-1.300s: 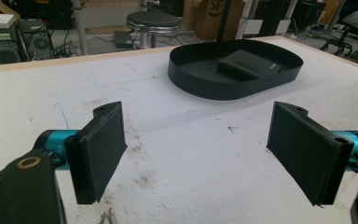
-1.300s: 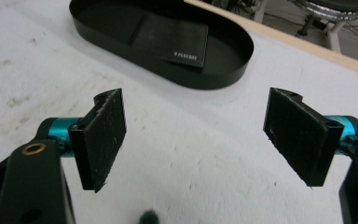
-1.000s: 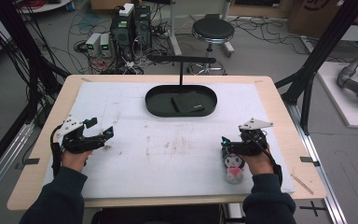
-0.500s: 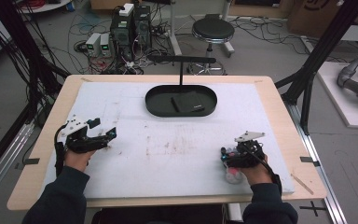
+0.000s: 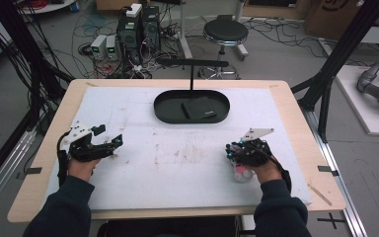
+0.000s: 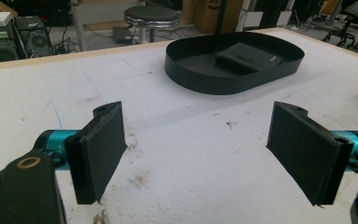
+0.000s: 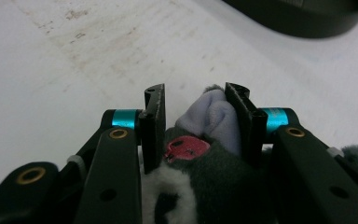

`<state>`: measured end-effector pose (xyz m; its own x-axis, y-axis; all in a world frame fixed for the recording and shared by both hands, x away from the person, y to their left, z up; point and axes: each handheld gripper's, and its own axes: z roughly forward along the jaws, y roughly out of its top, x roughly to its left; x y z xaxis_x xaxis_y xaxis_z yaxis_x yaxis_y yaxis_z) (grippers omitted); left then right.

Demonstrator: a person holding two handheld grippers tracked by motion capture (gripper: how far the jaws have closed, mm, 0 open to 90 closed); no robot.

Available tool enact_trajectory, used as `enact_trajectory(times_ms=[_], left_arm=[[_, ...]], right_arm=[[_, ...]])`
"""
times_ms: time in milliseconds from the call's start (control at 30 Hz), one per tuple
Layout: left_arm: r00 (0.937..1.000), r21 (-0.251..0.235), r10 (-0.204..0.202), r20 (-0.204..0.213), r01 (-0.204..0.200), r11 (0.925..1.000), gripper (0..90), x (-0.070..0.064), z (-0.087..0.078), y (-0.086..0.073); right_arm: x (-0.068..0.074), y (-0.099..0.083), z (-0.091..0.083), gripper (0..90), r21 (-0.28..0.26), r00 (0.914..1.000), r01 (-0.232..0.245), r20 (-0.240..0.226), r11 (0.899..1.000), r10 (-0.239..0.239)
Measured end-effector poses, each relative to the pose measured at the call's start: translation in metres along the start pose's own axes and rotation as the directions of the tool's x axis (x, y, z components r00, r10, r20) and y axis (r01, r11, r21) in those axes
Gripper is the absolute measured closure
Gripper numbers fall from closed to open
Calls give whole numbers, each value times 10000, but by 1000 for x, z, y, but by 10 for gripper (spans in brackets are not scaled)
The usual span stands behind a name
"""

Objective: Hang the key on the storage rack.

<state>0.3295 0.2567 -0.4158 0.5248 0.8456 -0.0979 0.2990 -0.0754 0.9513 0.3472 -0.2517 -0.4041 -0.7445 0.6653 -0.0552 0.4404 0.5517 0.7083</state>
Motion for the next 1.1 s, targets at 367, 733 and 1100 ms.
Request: enact_trajectory(times_ms=[367, 733, 1100], left_arm=[[10000, -31, -50, -70, 50, 10000, 190, 2, -2, 0], [10000, 22, 21, -16, -21, 10000, 190, 0, -1, 0], [10000, 8, 41, -38, -41, 10000, 190, 0, -1, 0]], right_arm=[[-7, 11, 16, 276, -410, 9902, 546, 1307, 9977, -488], [36, 0, 2, 200, -129, 9489, 280, 3147, 9995, -225], [30, -13, 24, 287, 1494, 9355, 279, 3444, 9884, -785]])
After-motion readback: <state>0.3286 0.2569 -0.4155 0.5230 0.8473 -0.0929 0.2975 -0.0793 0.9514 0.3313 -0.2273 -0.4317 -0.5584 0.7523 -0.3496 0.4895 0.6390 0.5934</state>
